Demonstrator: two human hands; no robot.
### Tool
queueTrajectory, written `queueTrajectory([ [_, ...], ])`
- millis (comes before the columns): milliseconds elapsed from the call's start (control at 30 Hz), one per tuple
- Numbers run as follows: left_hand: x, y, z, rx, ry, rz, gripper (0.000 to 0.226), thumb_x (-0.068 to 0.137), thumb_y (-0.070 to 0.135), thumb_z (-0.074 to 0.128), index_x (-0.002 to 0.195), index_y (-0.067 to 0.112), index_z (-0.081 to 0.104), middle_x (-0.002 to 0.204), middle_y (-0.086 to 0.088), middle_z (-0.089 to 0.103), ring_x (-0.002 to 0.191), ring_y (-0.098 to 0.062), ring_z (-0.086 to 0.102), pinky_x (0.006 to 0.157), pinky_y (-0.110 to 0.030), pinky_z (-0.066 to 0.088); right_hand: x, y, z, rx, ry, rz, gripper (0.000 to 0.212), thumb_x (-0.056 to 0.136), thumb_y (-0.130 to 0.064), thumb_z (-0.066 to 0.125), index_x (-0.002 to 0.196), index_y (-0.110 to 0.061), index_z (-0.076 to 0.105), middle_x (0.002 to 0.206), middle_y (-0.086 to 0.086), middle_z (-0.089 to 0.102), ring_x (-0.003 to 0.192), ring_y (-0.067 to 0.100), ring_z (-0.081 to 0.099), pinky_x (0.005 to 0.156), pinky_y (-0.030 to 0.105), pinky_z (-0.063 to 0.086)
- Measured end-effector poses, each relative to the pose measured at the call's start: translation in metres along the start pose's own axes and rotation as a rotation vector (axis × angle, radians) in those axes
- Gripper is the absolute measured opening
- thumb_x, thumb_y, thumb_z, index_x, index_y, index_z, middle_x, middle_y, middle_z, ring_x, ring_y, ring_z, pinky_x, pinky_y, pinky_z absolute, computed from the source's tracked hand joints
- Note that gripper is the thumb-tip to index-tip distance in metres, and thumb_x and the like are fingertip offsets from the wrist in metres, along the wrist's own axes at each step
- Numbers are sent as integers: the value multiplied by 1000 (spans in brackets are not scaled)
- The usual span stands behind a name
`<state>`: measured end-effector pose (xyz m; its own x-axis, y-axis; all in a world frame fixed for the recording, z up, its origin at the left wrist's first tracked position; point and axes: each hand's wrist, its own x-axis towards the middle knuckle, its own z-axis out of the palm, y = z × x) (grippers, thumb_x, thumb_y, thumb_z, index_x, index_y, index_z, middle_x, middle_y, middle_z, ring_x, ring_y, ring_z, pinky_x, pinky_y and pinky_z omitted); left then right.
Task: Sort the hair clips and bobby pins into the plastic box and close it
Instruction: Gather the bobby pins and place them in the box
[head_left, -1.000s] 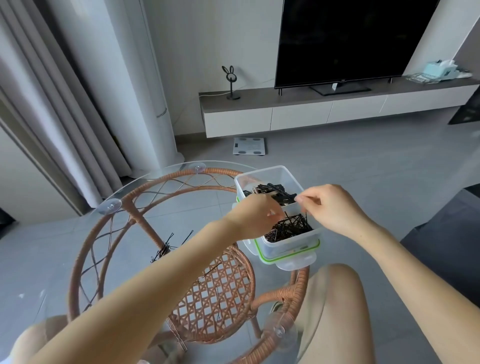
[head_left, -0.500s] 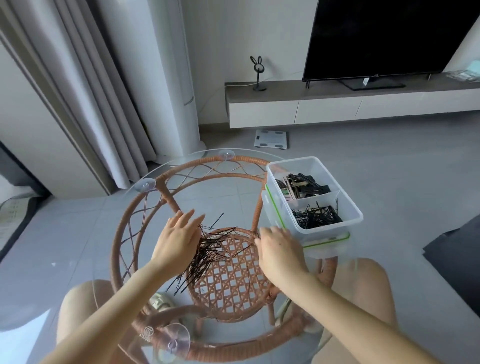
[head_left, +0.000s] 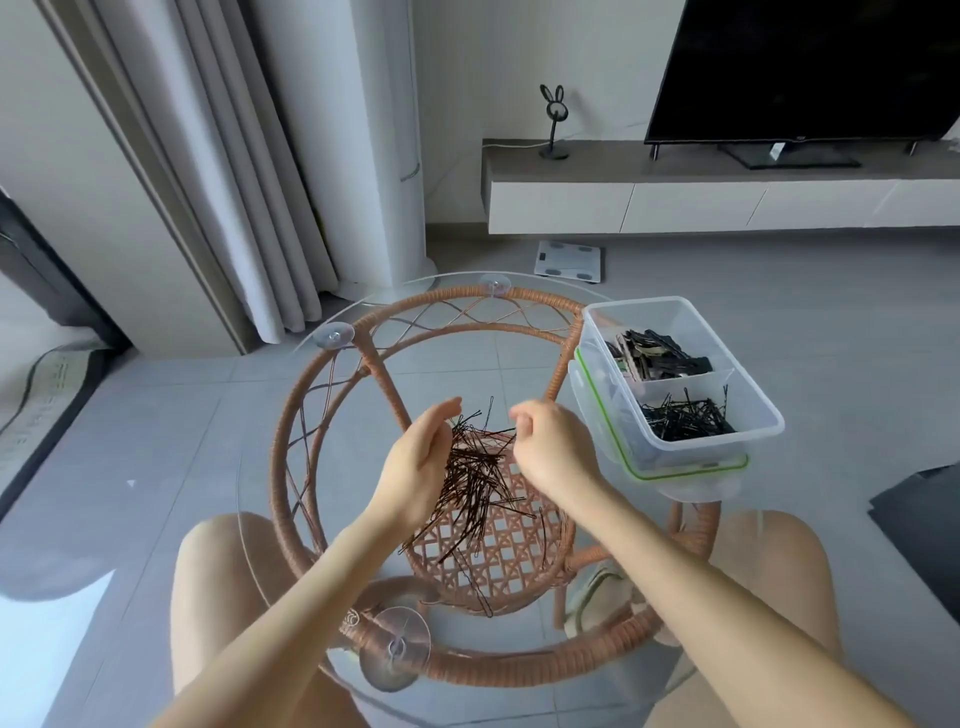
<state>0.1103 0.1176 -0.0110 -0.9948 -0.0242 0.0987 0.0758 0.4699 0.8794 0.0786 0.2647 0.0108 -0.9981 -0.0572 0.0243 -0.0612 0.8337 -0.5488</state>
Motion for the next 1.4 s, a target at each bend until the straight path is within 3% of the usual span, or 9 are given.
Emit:
queueTrajectory([
  [133,-14,-2,-14,226,-28,-15,50,91,47,43,136,26,39,142,4,43,136,-15,32,110,-32,27,47,-2,1,-61,-55,-46,21,87,-9,42,90,-13,62,108,9,61,99,29,56,96,42,41],
  [300,-55,-5,-7,531,-124,252,96,64,82,42,143,30,24,151,-2,26,145,-19,3,117,-47,3,62,-18,23,-223,-111,-129,28,88,-37,47,94,-12,58,104,9,62,100,31,52,74,34,35],
  [467,-67,-15,10,671,-162,214,101,65,85,37,140,43,-16,156,-1,7,145,-23,-12,116,-44,-9,30,-13,24,-150,-179,-286,13,86,-25,55,87,-15,64,97,5,65,94,25,56,74,31,41],
  [733,-40,-8,11,471,-116,189,60,91,39,47,144,18,25,152,-9,26,145,-27,9,116,-40,15,-22,4,-9,12,-295,-350,16,89,-20,51,80,-14,62,83,4,66,72,18,56,64,30,41],
  [867,-37,2,-3,445,46,127,47,94,33,43,137,14,41,144,-6,41,137,-22,33,111,-33,29,-39,23,-34,49,-43,-257,16,86,-18,58,98,-12,66,99,1,67,82,10,57,69,14,41],
  [933,-37,4,-18,563,132,58,43,92,32,48,131,15,48,136,-6,50,128,-22,43,107,-33,34,-49,40,-43,-40,-61,-186,32,82,-29,64,110,-14,62,109,-1,63,87,7,53,73,14,37],
  [1067,-35,2,-45,659,-128,-163,76,74,57,56,138,19,38,137,-7,44,127,-23,39,104,-41,35,-71,64,-48,-205,-279,-93,78,66,-54,70,131,-22,43,122,-3,47,112,14,45,87,27,39],
  [1200,-35,3,-40,882,-357,-125,110,57,67,68,144,18,22,141,-5,33,128,-22,30,107,-37,33,-69,56,-35,-216,-287,-109,89,62,-56,74,135,-21,36,123,-1,45,115,17,40,91,29,36],
  [1400,-26,12,-25,806,-355,-12,80,63,46,75,133,21,44,123,-1,50,109,-18,50,92,-27,44,-48,22,-11,-122,-278,-240,67,67,-42,77,123,-16,51,122,2,56,115,19,48,100,33,39],
])
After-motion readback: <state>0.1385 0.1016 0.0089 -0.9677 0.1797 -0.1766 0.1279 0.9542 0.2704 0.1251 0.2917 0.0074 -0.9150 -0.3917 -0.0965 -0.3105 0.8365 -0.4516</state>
